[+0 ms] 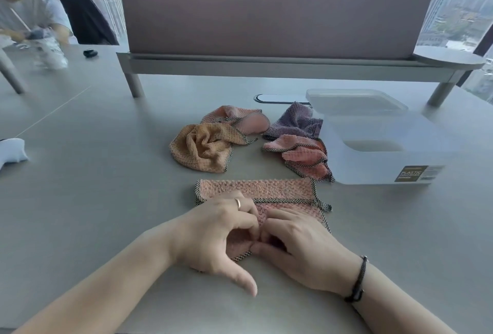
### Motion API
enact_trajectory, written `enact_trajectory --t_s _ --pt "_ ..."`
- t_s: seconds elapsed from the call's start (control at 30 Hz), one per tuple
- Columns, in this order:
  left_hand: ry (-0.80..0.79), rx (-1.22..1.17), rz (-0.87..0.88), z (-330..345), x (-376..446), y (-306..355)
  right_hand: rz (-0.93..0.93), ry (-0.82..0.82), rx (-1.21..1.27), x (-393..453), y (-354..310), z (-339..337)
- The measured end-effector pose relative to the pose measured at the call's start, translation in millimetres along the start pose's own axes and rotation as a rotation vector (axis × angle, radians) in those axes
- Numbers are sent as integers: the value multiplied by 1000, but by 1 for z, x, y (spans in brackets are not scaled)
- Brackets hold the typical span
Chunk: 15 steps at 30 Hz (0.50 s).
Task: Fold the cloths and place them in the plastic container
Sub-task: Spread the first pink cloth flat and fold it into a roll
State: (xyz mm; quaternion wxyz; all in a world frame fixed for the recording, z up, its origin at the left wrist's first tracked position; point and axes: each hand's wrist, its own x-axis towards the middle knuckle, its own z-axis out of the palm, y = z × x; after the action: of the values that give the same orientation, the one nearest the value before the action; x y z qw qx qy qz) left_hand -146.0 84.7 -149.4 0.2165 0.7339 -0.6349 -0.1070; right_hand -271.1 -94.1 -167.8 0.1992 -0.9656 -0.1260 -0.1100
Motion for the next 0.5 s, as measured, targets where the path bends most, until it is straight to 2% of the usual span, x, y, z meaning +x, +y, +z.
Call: enact_trajectory --t_s 0.13,0.27,0.33,0.43,0.5 --pt "95 1 -10 0 1 -5 71 43 149 2 0 -4" --pt "207 -228 -188 -10 -6 -15 116 40 174 -2 0 -8" --pt "258 -317 -232 -12 -9 -19 125 60 95 -6 2 -9" --pt "313 -465 -277 -14 -11 -25 129 201 -58 -10 7 -13" --pt "323 -526 -308 -16 -12 -29 186 318 -41 -12 10 -18"
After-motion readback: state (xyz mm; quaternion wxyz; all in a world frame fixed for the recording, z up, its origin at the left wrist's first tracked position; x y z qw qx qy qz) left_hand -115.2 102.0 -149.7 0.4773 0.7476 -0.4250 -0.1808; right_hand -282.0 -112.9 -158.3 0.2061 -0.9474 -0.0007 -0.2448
